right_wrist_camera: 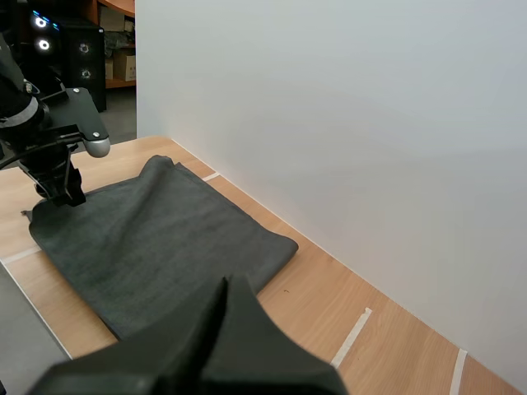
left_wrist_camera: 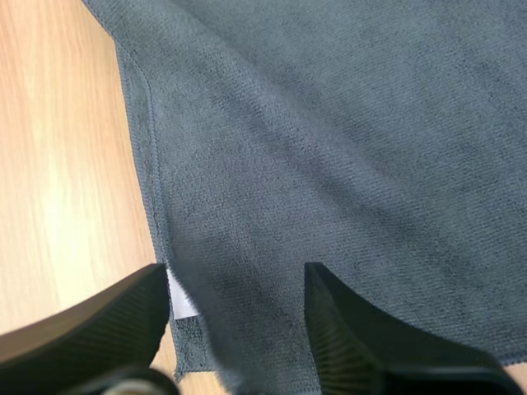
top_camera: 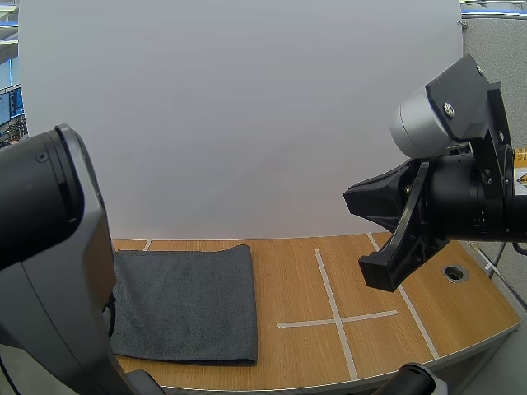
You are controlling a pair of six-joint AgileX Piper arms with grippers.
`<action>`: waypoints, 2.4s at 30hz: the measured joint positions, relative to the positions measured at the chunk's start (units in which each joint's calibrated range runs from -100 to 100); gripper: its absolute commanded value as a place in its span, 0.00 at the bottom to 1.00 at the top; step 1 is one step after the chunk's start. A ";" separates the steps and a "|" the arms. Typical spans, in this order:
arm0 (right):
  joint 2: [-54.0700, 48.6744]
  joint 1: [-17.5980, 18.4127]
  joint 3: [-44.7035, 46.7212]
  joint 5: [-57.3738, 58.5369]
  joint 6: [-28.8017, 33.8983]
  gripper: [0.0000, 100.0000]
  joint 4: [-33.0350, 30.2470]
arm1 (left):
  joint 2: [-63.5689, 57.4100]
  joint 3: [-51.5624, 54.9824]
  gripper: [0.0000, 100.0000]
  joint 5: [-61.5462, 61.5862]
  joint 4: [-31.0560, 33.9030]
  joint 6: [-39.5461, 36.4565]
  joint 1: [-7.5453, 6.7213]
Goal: Fold the towel
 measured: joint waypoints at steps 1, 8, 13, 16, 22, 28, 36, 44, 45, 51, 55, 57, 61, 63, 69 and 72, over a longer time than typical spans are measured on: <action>0.00 0.00 0.00 0.00 0.00 0.00 0.00 | 0.00 0.00 0.82 0.00 0.00 0.12 0.00; 0.00 0.00 0.98 0.00 0.00 0.00 0.00 | 0.00 0.00 0.80 0.00 0.00 0.49 0.00; 0.00 0.00 2.43 0.00 0.00 0.00 0.00 | 0.00 0.00 0.56 0.82 -0.12 0.60 0.00; 0.00 0.00 2.70 0.00 0.00 0.00 0.00 | -0.11 0.00 0.15 6.46 -1.57 1.83 0.00; 0.00 0.00 2.70 0.00 0.00 0.00 0.00 | -0.11 0.66 0.00 12.80 -2.99 4.08 0.00; 0.00 0.00 2.70 0.00 0.00 0.00 0.00 | -0.11 4.51 0.00 2.98 2.64 3.32 0.01; 0.00 0.00 2.70 0.00 0.00 0.00 0.00 | -0.11 6.40 0.00 -11.69 12.61 -1.42 1.99; 0.00 0.00 2.70 0.00 0.00 0.00 0.00 | 2.49 6.40 0.00 -20.94 15.03 -0.86 5.86; 0.00 0.00 2.70 0.00 0.00 0.00 0.00 | 3.10 6.25 0.00 -23.24 11.48 1.02 5.94; 0.00 0.00 2.70 0.00 0.00 0.00 0.00 | 3.24 0.11 0.00 -18.65 -2.23 7.80 5.94; 0.00 0.00 2.70 0.00 0.00 0.00 0.00 | 3.65 -6.97 0.00 -7.67 -9.47 10.22 6.08; 0.00 0.00 2.70 0.00 0.00 0.00 0.00 | 4.41 -10.27 0.00 -2.97 -12.60 10.76 5.77; 0.00 0.00 2.70 0.00 0.00 0.00 0.00 | 8.41 -17.66 0.00 3.92 -14.84 9.51 3.47; 0.00 0.00 2.70 0.00 0.00 0.00 0.00 | 12.24 -21.08 0.04 4.81 -14.74 7.20 1.80; 0.00 0.00 2.70 0.00 0.00 0.00 0.00 | 20.72 -29.14 0.39 5.95 -14.16 2.23 -0.52; 0.00 0.00 2.70 0.00 0.00 0.00 0.00 | 26.50 -35.04 0.60 8.66 -14.37 0.01 -0.78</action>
